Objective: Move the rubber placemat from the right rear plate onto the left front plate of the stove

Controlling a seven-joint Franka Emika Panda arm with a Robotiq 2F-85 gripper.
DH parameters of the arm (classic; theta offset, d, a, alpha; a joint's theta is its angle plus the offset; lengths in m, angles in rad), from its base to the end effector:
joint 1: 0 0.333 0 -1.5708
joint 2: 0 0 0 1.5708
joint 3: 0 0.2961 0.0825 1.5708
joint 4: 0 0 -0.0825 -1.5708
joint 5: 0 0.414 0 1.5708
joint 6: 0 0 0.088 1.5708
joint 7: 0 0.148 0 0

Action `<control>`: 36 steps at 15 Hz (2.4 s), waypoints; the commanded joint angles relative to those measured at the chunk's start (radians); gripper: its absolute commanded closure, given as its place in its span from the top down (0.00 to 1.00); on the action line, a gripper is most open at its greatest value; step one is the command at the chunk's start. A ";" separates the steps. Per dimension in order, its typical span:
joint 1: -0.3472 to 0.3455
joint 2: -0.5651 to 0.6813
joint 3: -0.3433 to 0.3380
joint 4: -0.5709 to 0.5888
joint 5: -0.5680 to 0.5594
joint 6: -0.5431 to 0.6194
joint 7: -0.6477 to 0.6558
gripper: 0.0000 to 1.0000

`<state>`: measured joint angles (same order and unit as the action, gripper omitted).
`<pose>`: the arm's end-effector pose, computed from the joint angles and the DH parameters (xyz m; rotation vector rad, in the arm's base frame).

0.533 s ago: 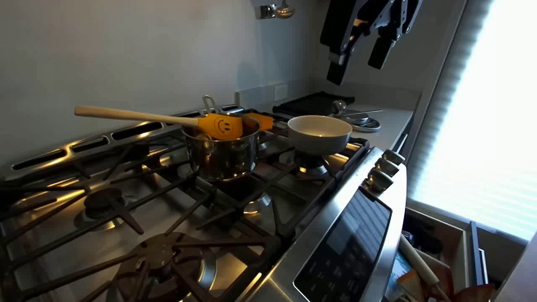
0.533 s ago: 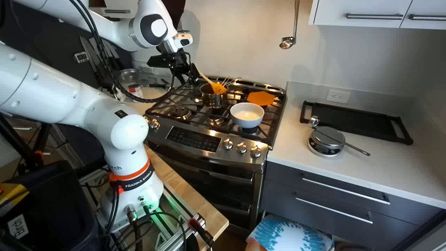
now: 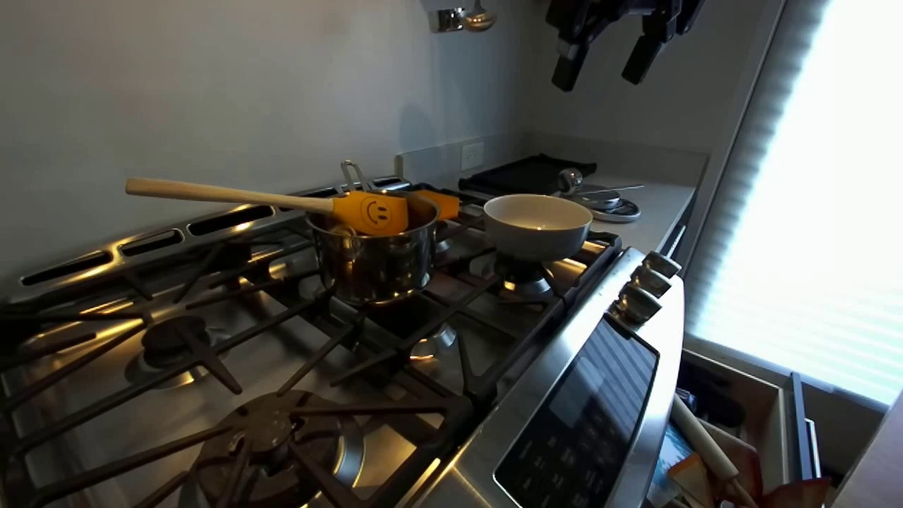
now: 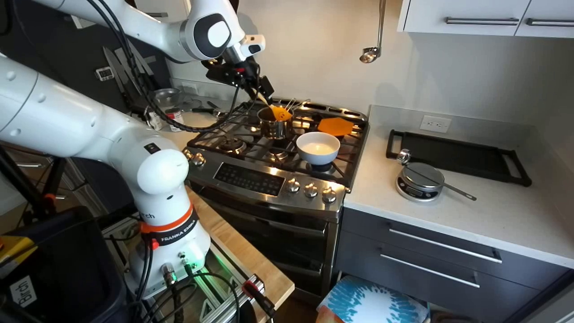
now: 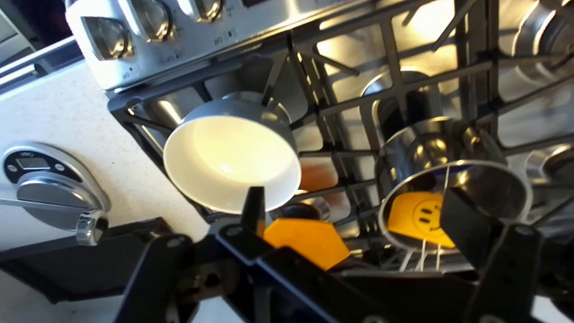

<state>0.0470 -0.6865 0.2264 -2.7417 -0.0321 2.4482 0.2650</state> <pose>0.4077 0.0995 0.3858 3.0089 0.0100 0.6215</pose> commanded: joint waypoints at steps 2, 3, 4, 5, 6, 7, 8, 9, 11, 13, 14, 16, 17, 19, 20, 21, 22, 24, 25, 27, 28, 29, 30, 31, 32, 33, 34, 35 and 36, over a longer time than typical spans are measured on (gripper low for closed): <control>-0.084 0.102 -0.121 0.043 0.016 0.179 -0.040 1.00; -0.067 0.136 -0.160 0.057 0.050 0.222 -0.068 1.00; -0.048 0.188 -0.200 0.093 0.079 0.250 -0.103 1.00; -0.019 0.217 -0.236 0.111 0.117 0.270 -0.132 1.00; 0.021 0.254 -0.281 0.145 0.171 0.274 -0.176 1.00; 0.057 0.286 -0.318 0.183 0.223 0.242 -0.218 1.00; 0.070 0.309 -0.333 0.213 0.261 0.214 -0.238 1.00; 0.075 0.326 -0.336 0.233 0.284 0.205 -0.253 1.00; 0.033 0.295 -0.298 0.198 0.252 0.235 -0.229 1.00; 0.040 0.324 -0.300 0.225 0.264 0.231 -0.233 1.00; 0.042 0.328 -0.300 0.228 0.265 0.230 -0.233 1.00; 0.039 0.371 -0.322 0.252 0.295 0.228 -0.229 1.00; 0.055 0.404 -0.361 0.274 0.350 0.208 -0.259 1.00; 0.144 0.488 -0.499 0.339 0.538 0.152 -0.423 1.00; 0.110 0.537 -0.506 0.386 0.612 0.104 -0.470 1.00; 0.151 0.572 -0.579 0.430 0.694 0.075 -0.537 1.00; 0.083 0.635 -0.542 0.488 0.763 0.041 -0.591 1.00; 0.015 0.756 -0.525 0.619 0.843 -0.055 -0.665 1.00; -0.021 0.819 -0.503 0.682 0.851 -0.093 -0.664 1.00; -0.078 0.918 -0.459 0.793 0.814 -0.145 -0.613 1.00; -0.088 0.790 -0.437 0.663 0.799 -0.085 -0.630 1.00; -0.107 0.830 -0.420 0.700 0.796 -0.090 -0.628 1.00; -0.115 0.839 -0.408 0.704 0.796 -0.087 -0.628 1.00; -0.119 0.836 -0.402 0.702 0.796 -0.088 -0.628 1.00; -0.120 0.828 -0.401 0.698 0.797 -0.088 -0.629 1.00; -0.119 0.819 -0.401 0.695 0.798 -0.089 -0.629 1.00; -0.113 0.805 -0.403 0.675 0.783 -0.054 -0.601 1.00; -0.130 0.846 -0.395 0.711 0.851 -0.051 -0.651 1.00; -0.153 0.916 -0.384 0.768 0.916 -0.039 -0.702 1.00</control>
<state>-0.0410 0.1290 -0.2053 -2.0465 0.7812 2.3750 -0.3653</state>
